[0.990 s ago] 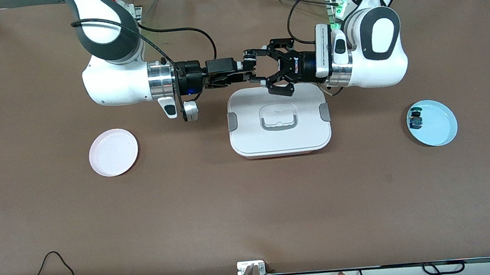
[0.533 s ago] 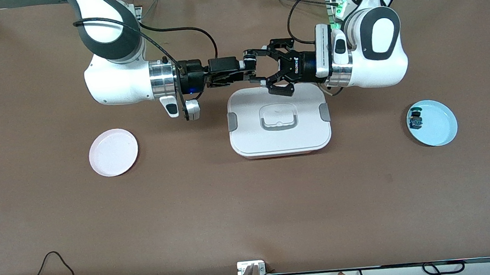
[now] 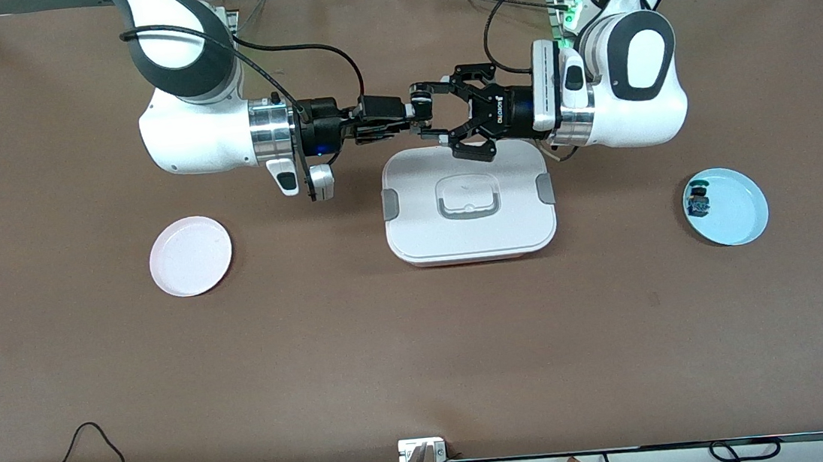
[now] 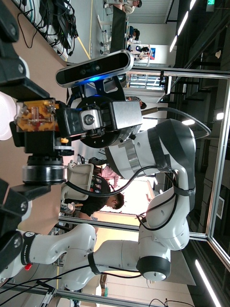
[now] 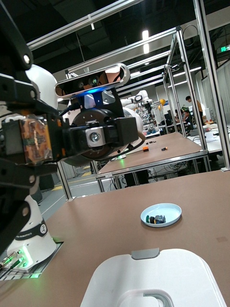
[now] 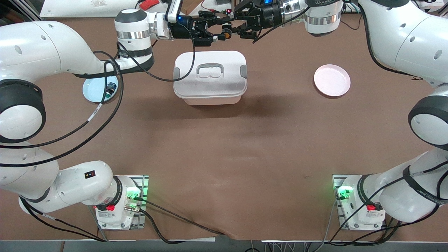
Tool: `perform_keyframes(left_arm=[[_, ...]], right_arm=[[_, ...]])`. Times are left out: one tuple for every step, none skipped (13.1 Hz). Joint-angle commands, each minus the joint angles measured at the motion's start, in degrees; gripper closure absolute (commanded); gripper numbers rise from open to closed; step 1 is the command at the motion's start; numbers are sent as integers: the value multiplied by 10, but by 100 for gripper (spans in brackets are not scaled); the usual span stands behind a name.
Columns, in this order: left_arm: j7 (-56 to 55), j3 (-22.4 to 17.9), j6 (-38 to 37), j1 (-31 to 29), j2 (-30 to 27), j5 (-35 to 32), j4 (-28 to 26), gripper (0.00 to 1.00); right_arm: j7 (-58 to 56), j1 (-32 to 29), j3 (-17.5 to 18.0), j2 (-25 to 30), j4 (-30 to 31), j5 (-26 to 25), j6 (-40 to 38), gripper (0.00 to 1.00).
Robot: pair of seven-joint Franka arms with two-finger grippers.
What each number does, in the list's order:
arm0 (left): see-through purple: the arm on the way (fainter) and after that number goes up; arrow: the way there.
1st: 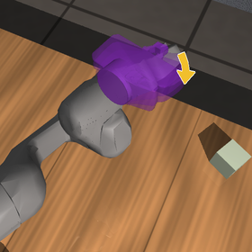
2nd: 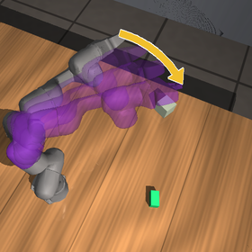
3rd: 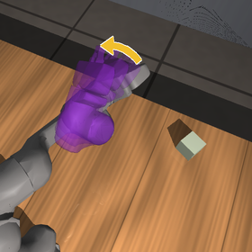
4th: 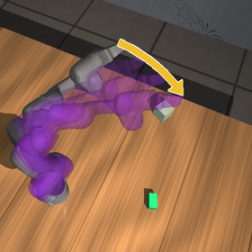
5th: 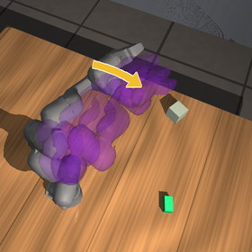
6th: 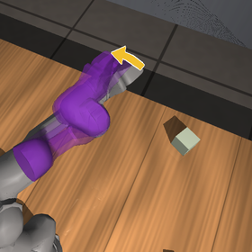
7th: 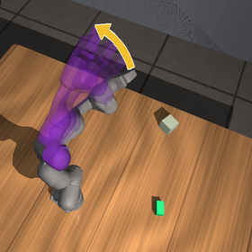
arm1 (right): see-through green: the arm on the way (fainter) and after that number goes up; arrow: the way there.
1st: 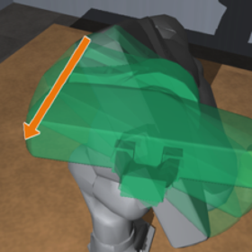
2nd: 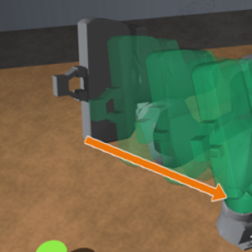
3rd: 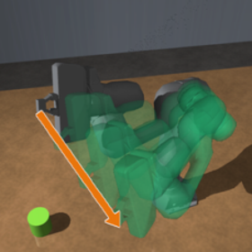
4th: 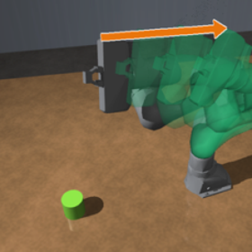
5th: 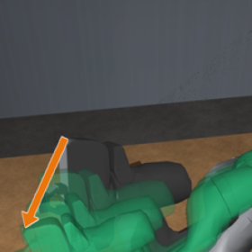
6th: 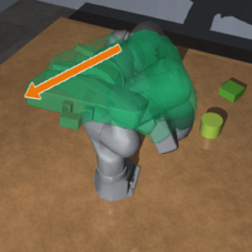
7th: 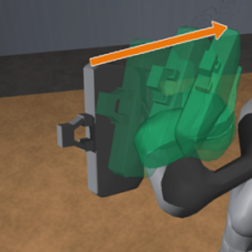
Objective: Transfer orange switch to right arm and place
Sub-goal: 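Grasp the orange switch with the right gripper from the left gripper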
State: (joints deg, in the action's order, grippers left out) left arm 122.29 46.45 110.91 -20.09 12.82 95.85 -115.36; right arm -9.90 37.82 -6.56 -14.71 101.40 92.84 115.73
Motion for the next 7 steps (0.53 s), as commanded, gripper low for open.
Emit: perform_keyframes(left_arm=[[5,4,3,-5,-15,14,-9,100],[6,4,3,-5,-15,14,-9,99],[6,3,3,-5,-15,14,-9,97],[5,3,3,-6,-15,14,-9,78],[5,3,1,-7,-12,14,-9,1],[5,3,-4,-11,-11,13,-9,0],[6,1,-20,-26,-3,11,-10,0]], right_arm=[[-2,3,1,16,7,11,6,85],[-3,3,1,16,7,11,6,85],[-3,3,1,16,7,11,6,86],[-3,3,1,16,7,11,5,86],[-5,3,1,16,7,11,5,87],[-9,4,1,16,7,11,5,89],[-10,4,1,16,7,11,6,91]])
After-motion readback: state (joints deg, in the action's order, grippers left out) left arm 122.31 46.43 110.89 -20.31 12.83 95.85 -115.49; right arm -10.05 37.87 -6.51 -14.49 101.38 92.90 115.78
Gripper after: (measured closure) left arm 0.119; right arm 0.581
